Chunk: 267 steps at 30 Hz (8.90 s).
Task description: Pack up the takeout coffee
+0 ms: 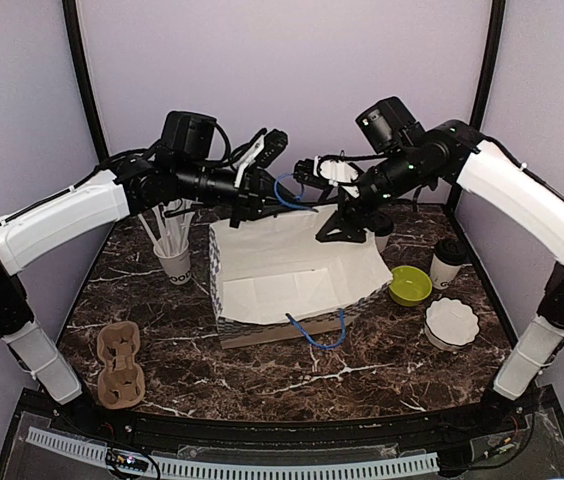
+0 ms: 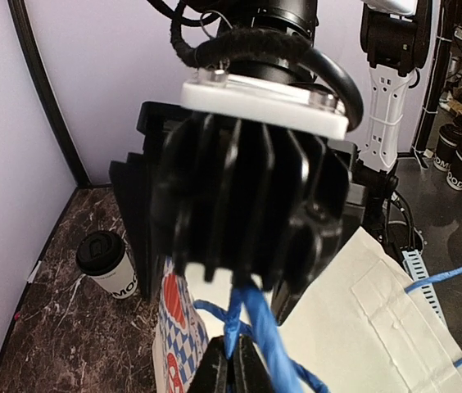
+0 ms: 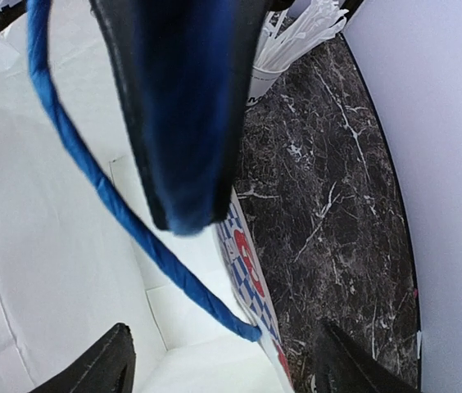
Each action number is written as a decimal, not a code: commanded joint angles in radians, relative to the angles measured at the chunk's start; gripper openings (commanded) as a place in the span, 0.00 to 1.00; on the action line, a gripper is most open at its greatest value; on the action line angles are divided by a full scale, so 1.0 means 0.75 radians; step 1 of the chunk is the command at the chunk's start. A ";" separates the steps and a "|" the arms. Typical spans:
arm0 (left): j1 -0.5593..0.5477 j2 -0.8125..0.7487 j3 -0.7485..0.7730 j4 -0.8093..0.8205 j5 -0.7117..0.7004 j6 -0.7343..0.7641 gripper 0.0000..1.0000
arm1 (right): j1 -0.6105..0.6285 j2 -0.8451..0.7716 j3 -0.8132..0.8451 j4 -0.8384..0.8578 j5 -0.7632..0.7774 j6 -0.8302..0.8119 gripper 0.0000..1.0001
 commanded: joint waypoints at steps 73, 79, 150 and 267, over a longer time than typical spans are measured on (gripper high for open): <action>0.286 -0.434 -1.230 -0.533 -1.393 -1.441 0.00 | -0.063 -0.096 -0.089 0.174 0.130 -0.009 0.00; 0.285 -0.582 -1.207 -0.662 -1.528 -1.556 0.00 | -0.063 -0.098 -0.091 0.174 0.138 -0.013 0.00; 0.298 -0.557 -1.447 -0.060 -1.247 -1.418 0.00 | -0.053 -0.074 -0.114 0.190 0.199 -0.005 0.00; 0.296 -0.306 -1.007 -0.632 -0.863 0.119 0.48 | -0.073 -0.055 -0.106 0.193 0.247 -0.027 0.00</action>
